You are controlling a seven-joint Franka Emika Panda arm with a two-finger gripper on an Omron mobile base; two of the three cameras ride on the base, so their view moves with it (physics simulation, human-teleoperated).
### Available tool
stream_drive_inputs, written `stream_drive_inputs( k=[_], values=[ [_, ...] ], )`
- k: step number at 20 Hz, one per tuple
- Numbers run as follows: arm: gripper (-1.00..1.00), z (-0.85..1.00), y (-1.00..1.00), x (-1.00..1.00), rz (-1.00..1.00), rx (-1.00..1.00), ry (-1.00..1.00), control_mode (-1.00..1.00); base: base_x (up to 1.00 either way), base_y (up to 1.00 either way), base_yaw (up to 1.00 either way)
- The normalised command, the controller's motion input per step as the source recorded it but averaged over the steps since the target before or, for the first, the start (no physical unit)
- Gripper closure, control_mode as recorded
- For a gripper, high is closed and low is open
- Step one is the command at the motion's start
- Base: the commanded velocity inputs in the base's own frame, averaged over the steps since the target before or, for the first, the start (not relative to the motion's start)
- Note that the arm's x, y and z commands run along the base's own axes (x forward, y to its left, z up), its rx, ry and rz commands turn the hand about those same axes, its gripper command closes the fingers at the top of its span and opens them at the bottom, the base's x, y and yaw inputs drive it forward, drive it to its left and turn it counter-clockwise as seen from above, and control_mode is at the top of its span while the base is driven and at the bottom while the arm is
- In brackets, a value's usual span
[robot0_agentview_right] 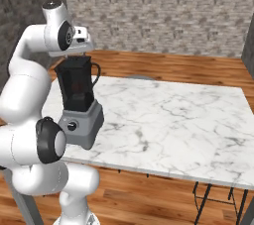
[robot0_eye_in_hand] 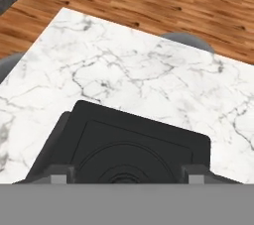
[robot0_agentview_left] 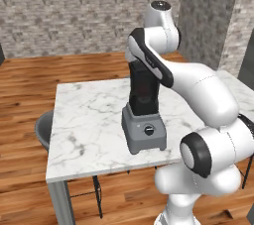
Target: Open the blender lid, put the apple in the blender, close the lid, and start the blender.
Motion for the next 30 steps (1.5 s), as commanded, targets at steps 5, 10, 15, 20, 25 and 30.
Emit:
stream_drive_inputs(
  k=[5, 10, 15, 20, 25, 30],
  values=[
    [-1.00, 0.04, 0.01, -0.03, 0.00, 0.00, -0.08, -1.00, 0.00, 0.00, 0.00],
    [-1.00, 0.32, 0.03, -0.08, 0.00, 0.00, -0.03, -1.00, 0.00, 0.00, 0.00],
    [-1.00, 0.60, 0.00, -0.17, 0.00, 0.00, -0.07, -1.00, 0.00, 0.00, 0.00],
    [-1.00, 0.32, 0.00, -0.32, 0.00, 0.00, -0.06, -1.00, 0.00, 0.00, 0.00],
    [-1.00, -0.07, 0.03, -0.61, 0.00, 0.00, -0.17, -1.00, 0.00, 0.00, 0.00],
    [-1.00, -0.33, 0.17, -0.79, -0.05, 0.00, -0.23, -1.00, 0.00, 0.00, 0.00]
  ],
)
